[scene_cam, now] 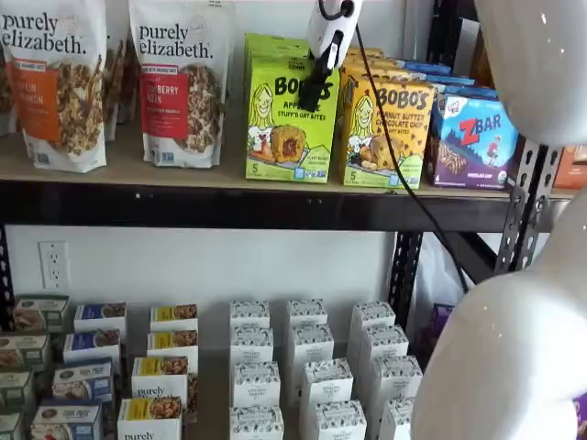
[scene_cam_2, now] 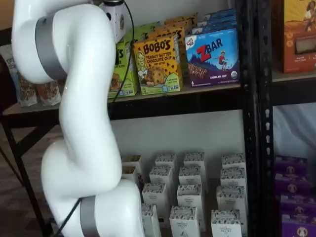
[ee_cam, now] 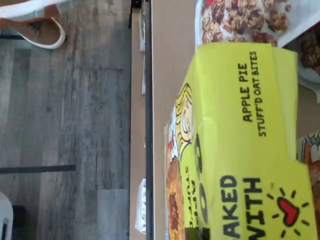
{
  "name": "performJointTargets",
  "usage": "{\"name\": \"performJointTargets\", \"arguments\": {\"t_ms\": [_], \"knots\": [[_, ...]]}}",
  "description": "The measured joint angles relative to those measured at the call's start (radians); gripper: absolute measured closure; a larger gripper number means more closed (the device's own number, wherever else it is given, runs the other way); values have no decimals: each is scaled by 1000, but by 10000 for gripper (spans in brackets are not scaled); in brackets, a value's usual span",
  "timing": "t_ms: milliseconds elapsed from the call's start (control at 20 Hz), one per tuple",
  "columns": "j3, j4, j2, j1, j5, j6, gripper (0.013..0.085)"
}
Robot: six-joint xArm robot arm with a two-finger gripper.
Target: Pick the green box on the top shelf, the fourth from the left
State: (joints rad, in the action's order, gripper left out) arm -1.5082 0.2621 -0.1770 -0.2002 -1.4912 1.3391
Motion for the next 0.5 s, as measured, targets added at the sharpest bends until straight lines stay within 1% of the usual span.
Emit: {"name": "performJointTargets", "arguments": {"t_ms": [300,500], "knots": [[-9,1,-5,-1,-19,-4,770],[-40,-6,1,-3,-70,-11,770]]}}
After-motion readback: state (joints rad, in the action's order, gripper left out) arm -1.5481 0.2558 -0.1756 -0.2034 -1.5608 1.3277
